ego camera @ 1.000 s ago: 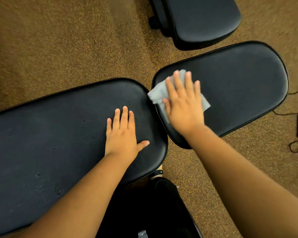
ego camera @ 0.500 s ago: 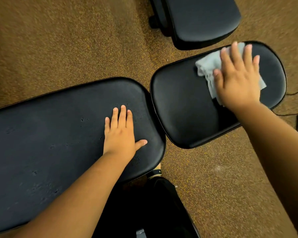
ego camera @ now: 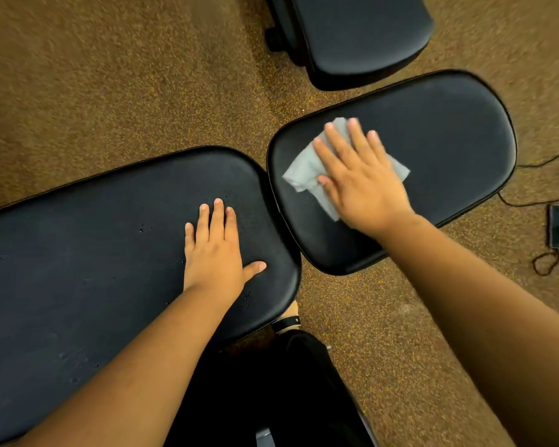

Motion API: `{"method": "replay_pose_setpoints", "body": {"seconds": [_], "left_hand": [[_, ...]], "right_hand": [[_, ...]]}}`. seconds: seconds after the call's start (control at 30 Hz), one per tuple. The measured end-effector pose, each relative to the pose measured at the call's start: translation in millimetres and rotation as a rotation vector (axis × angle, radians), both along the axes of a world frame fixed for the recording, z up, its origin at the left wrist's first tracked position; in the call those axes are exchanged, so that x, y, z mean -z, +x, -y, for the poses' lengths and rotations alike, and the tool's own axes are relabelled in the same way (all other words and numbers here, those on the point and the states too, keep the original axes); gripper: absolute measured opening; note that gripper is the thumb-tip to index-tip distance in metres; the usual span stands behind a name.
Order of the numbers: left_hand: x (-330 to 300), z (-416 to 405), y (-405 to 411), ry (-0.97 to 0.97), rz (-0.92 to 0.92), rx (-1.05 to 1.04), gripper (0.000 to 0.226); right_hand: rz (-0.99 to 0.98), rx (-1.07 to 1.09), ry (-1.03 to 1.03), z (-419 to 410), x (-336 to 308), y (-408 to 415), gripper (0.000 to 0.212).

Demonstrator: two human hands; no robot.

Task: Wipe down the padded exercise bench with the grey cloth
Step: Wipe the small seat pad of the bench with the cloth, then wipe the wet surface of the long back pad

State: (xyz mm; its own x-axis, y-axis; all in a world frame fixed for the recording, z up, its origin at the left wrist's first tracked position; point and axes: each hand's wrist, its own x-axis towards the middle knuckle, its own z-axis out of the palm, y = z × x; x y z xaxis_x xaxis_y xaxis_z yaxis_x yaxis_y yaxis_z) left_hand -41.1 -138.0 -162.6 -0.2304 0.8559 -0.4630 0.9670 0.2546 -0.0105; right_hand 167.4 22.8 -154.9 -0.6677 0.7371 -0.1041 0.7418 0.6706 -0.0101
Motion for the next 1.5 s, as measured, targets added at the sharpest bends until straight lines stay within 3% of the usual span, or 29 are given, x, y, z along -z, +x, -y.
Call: {"method": "replay_pose_setpoints", "body": {"seconds": [0.2,0.33,0.6,0.83,1.0,1.17,1.37,1.5], "left_hand": [[4.2,1.4,0.9,0.020,-0.015,0.005,0.110],[5.4,0.8,1.2,0.007,-0.028,0.009,0.110],[5.5,0.6,0.9,0.003,-0.027,0.008,0.110],[2.7,-0.3,1.5,0.000,-0.005,-0.009,0.110],[2.3,0.8,0.6,0.008,0.006,-0.013,0.110],[-0.1,0.8,0.1,0.020,0.022,-0.015,0.110],[-5.8,-1.1,-3.3,0.019,0.055,-0.007,0.108],[-17.5,10.3,-20.8,0.146,0.086,-0.026,0.099]], "right_hand": [[-0.046,0.332,0.076,-50.6,-27.6,58.0,0.057],[-0.064,0.525,0.077,-46.7,-25.8,37.8,0.059],[-0.042,0.219,-0.005,52.7,7.4,-19.8,0.057],[0.016,-0.045,-0.031,69.0,4.4,15.4,0.055],[-0.029,0.204,0.051,32.4,-7.5,34.6,0.053],[-0.088,0.506,0.082,24.7,0.6,-5.2,0.055],[-0.086,0.197,-0.032,81.2,22.1,-42.3,0.051],[-0.331,0.302,-0.187,101.6,21.1,-47.7,0.047]]}}
